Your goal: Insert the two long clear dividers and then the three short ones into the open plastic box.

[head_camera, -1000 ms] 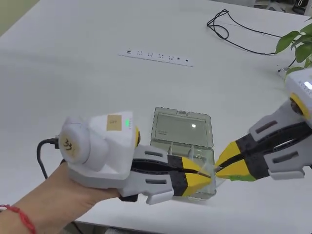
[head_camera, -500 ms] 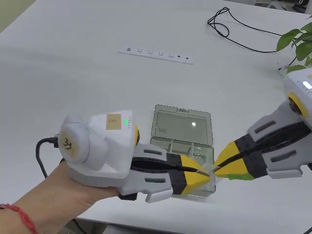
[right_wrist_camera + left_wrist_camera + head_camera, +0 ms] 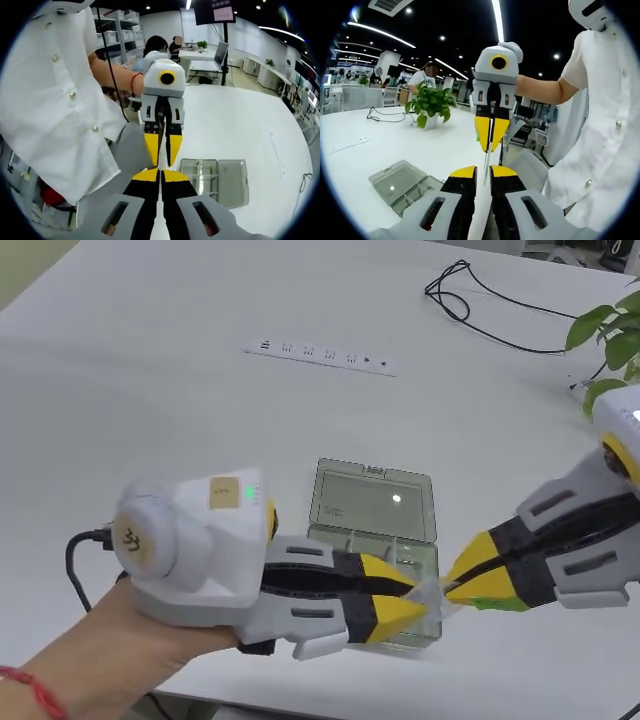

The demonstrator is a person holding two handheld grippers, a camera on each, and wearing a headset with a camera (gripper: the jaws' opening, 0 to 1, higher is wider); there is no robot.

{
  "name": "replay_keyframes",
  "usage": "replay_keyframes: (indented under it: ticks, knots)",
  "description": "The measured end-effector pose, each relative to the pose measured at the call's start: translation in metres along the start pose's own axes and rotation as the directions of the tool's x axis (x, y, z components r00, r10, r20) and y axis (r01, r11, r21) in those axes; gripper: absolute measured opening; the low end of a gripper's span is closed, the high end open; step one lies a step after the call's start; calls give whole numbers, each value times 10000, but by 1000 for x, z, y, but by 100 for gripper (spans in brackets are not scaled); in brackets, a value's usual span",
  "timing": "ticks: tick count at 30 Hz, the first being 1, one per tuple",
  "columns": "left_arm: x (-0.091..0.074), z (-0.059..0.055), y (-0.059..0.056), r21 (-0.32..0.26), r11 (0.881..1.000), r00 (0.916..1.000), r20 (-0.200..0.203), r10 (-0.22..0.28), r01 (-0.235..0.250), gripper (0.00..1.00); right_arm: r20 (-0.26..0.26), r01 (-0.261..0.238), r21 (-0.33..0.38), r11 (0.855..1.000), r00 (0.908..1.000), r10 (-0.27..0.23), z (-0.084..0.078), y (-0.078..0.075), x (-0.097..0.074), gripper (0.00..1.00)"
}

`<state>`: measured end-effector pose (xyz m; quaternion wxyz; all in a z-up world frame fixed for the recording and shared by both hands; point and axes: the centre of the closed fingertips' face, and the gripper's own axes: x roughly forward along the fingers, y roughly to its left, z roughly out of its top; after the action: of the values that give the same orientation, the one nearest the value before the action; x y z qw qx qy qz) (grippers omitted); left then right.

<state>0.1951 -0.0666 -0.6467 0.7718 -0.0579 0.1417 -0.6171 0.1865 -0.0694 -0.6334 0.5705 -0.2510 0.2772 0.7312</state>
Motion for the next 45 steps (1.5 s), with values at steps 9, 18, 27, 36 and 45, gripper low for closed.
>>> replay_keyframes:
  ticks: [9,18,27,36,45]
  knots:
    - [-17,-10,19,-214,9958,9961,-67,883,-885,22,-647,1025,300,9943,9928,-1004,-26,-27,-9,2]
    - [-35,-25,37,-397,9818,9824,-300,1845,-1856,45,-1541,1562,262,9874,9766,-1504,-62,-57,3,2]
    - [-48,-41,50,-435,9666,9664,-597,2500,-2527,57,-2121,1711,226,9850,9637,-1625,-92,-79,25,2]
    - [-57,-59,60,-546,9489,9472,-1003,3046,-3110,72,-2513,1667,236,9857,9553,-1556,-117,-91,49,2]
    - [-59,-59,60,-737,9467,9474,-913,3068,-3137,74,-2740,1550,246,9876,9511,-1425,-119,-95,49,2]
